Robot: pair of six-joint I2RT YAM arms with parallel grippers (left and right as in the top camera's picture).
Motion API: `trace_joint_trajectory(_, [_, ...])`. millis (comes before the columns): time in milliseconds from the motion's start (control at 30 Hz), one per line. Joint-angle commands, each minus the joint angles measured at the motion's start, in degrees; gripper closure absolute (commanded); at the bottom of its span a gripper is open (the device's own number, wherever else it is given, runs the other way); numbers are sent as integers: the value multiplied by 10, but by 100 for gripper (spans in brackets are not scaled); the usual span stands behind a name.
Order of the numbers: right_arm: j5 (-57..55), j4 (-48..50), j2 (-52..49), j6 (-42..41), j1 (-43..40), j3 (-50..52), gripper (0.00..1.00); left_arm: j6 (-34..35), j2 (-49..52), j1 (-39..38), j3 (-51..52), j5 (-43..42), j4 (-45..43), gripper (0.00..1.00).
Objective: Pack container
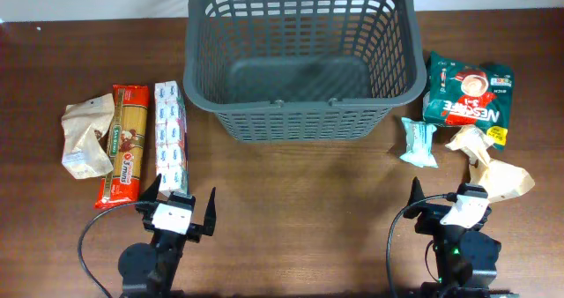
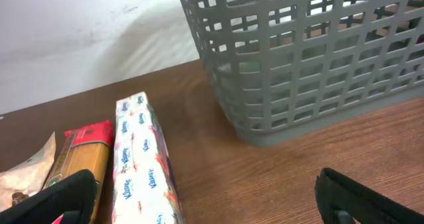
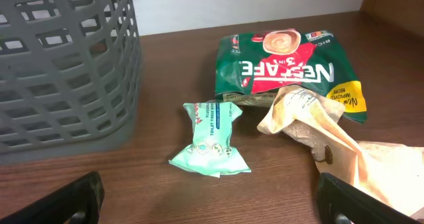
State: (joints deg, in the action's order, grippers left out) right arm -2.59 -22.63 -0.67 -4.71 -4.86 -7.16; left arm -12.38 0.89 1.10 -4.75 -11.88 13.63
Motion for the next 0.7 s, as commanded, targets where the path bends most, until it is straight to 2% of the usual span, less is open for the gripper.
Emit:
trace_joint_trajectory(0, [-7, 2, 5, -2, 5, 5, 1, 4, -6, 2, 4, -8, -3, 1])
trace_joint_trajectory(467, [-6, 1, 5, -3, 5, 5, 1, 4, -6, 2, 4, -8, -3, 1])
trace_joint_trajectory(567, [59, -9, 5, -14, 5, 3, 1, 4, -6, 2, 4, -8, -3, 1])
trace_joint_trajectory(667, [70, 4, 5, -39, 4, 3, 1, 4, -6, 2, 4, -8, -3, 1])
